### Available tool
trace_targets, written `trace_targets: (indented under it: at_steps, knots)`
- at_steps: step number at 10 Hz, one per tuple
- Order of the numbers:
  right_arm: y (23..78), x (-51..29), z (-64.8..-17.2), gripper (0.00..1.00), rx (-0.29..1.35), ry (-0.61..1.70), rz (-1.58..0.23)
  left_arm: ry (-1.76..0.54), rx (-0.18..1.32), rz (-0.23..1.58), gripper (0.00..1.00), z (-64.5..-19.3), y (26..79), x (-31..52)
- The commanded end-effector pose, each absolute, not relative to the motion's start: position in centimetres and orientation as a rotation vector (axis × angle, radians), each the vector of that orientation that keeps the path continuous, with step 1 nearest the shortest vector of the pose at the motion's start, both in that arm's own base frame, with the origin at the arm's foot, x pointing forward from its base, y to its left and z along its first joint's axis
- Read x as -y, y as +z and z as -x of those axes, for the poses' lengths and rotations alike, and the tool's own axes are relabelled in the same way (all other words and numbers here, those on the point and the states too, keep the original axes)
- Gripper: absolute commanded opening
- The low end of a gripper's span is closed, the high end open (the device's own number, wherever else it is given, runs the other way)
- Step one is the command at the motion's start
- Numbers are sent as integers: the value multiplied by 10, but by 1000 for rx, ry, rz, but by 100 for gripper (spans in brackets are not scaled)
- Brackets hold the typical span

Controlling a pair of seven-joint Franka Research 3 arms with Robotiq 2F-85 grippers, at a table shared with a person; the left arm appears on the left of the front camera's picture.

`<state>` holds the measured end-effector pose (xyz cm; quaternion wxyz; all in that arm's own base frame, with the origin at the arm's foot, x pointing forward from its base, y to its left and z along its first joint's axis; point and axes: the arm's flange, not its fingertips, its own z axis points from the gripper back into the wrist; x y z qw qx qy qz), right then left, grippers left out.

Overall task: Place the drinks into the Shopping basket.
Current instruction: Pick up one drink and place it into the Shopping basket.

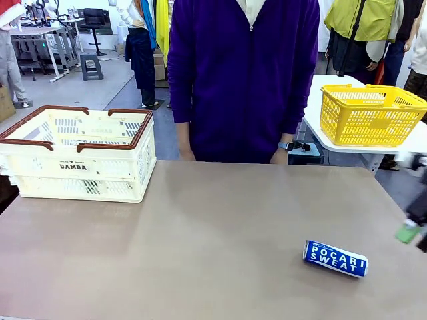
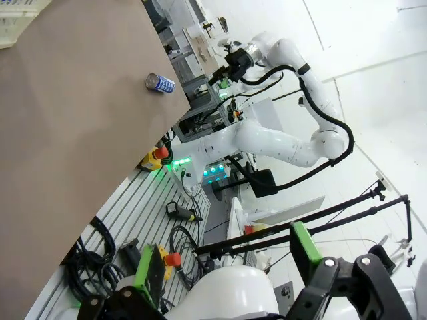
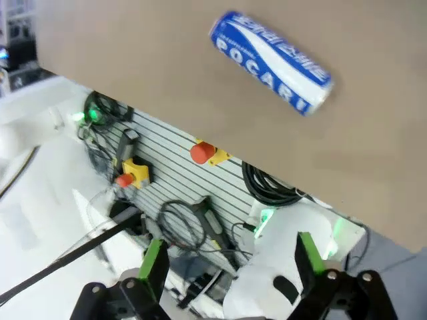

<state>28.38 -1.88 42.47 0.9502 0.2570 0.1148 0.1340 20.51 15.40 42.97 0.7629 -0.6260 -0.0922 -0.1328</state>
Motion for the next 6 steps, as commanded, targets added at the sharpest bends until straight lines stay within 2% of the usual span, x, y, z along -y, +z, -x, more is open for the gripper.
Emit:
trace_targets:
  at_steps: [1,2,3,4,6]
  knots:
    - [420,-35,-291,100,-209,346,-359,-304,224,1387,100,-204,431,-155]
    - [422,-66,-279,100,-135,465,-232,-304,224,1387,100,-204,431,-155]
    - [421,-90,-261,100,5,612,-69,-304,224,1387,100,-204,431,-155]
    - [412,-108,-241,100,148,754,-50,-304,224,1387,100,-204,431,-155]
    - [382,-107,-235,100,156,851,-151,-304,224,1387,100,-204,431,-155]
